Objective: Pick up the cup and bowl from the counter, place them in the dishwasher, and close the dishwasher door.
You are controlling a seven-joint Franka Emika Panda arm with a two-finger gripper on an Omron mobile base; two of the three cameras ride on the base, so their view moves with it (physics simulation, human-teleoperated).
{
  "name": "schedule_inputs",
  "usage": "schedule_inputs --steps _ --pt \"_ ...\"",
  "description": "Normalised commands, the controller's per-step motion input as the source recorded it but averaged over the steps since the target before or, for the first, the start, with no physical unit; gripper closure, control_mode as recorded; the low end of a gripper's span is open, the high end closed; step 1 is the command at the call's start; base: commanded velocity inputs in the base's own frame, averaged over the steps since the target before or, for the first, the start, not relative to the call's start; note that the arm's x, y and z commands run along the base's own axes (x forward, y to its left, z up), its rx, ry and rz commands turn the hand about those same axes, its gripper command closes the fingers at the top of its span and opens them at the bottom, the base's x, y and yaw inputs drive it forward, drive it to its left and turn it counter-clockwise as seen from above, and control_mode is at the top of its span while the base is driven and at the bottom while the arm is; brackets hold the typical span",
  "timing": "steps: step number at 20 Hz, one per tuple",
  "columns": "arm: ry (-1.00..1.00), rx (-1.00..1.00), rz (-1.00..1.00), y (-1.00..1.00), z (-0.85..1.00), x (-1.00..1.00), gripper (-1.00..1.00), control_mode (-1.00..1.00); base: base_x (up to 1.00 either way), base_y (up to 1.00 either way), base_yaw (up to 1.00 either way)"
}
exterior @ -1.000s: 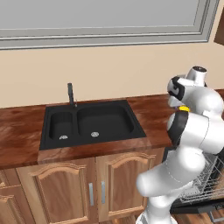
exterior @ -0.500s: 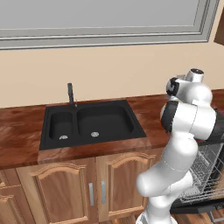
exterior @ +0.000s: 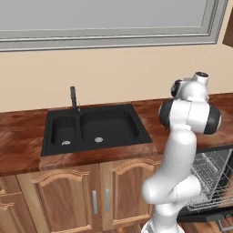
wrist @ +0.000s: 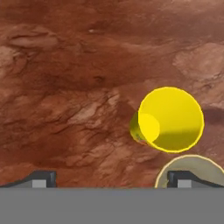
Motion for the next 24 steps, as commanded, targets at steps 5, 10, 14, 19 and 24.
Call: schedule_inputs --steps 5,10,14,19,24 --pt "0.03 0.03 0.0 -0.22 -0.16 0.37 -1.0 -1.0 0.0 0.0 0.0" --pt "0.02 0.03 0.0 -0.21 -0.18 0.31 -1.0 -1.0 0.0 0.0 0.0" --pt "0.03 0.02 0.0 -0.19 -0.22 0.32 -1.0 -1.0 0.0 0.0 0.0" --pt "0.02 0.03 0.0 -0.03 -0.4 0.2 -1.0 -1.0 0.0 0.0 0.0" --pt "0.0 0.0 0.0 0.01 -0.55 0.05 1.0 -1.0 0.0 0.0 0.0"
